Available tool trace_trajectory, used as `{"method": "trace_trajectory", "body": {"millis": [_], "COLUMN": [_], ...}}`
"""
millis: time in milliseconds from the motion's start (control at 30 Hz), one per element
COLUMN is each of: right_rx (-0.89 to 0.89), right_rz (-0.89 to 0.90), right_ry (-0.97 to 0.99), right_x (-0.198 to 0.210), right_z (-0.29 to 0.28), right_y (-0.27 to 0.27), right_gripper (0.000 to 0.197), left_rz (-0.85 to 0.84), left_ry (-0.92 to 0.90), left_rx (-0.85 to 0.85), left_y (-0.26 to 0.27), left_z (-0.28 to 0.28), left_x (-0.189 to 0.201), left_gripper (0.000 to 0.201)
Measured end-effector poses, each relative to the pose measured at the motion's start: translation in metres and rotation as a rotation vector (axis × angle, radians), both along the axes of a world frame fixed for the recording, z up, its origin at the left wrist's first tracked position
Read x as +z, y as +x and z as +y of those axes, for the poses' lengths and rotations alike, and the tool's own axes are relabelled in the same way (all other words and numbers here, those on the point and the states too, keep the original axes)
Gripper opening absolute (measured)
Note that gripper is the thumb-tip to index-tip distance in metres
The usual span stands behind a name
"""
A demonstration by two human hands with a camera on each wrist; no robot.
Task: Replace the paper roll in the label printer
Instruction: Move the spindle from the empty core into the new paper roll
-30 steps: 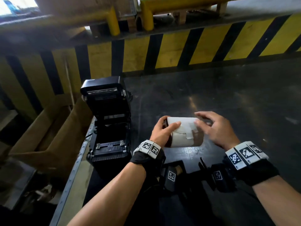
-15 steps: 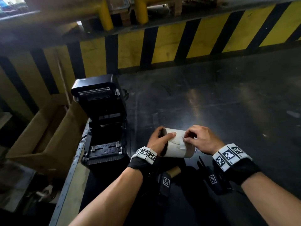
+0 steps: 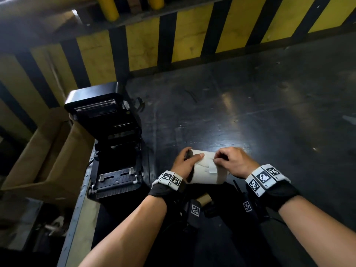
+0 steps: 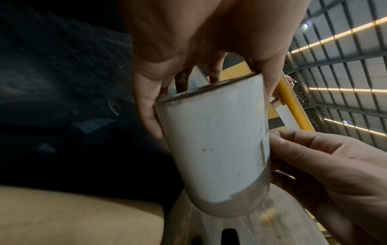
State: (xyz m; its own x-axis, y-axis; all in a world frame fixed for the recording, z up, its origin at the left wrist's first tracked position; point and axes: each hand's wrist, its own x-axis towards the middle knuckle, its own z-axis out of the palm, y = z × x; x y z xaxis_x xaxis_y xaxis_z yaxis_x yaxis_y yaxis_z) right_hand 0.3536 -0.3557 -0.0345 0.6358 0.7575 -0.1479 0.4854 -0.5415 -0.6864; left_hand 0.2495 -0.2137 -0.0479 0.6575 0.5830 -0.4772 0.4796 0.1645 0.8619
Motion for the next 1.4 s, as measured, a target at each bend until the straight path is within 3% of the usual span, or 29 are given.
{"method": "trace_trajectory", "body": {"millis": [333, 500, 600, 733, 833, 900, 1133, 1267, 1400], "right_rx": [0.059, -0.136, -0.289, -0.333, -0.330, -0.318, -0.354, -0.378, -0.466], "right_rz": [-0.089, 0.088, 0.197, 0.187, 0.128, 0.086, 0.058, 0.038, -0.013], "right_ry": [0.162, 0.296, 0.372, 0.105, -0.155, -0.255, -0.257, -0.296, -0.149], "right_x": [0.000, -0.007, -0.010, -0.026, -0.043, -0.053, -0.068, -0.066, -0.054], "right_z": [-0.002, -0.012, -0.025, -0.046, -0.055, -0.058, -0.064, -0.073, -0.089], "right_y": [-0.011, -0.008, 0.016, 0.045, 0.052, 0.048, 0.043, 0.039, 0.022], "right_gripper": [0.007, 0.014, 0.016, 0.014, 0.006, 0.011, 0.018, 0.028, 0.027], "left_rz": [0.078, 0.094, 0.095, 0.113, 0.093, 0.083, 0.055, 0.027, -0.042], "left_ry": [-0.147, -0.186, -0.206, -0.222, -0.250, -0.246, -0.199, -0.160, -0.096], "left_rx": [0.031, 0.007, -0.006, -0.020, -0.036, -0.052, -0.074, -0.042, -0.019], "left_y": [-0.002, -0.003, -0.004, -0.005, -0.005, -0.006, -0.007, -0.008, -0.009], "left_z": [0.007, 0.009, 0.010, 0.012, 0.014, 0.014, 0.011, 0.006, -0.002], "left_x": [0.004, 0.005, 0.003, 0.002, 0.001, 0.000, -0.001, 0.004, 0.012], "left_gripper": [0.033, 0.013, 0.022, 0.050, 0.058, 0.061, 0.065, 0.054, 0.044]}}
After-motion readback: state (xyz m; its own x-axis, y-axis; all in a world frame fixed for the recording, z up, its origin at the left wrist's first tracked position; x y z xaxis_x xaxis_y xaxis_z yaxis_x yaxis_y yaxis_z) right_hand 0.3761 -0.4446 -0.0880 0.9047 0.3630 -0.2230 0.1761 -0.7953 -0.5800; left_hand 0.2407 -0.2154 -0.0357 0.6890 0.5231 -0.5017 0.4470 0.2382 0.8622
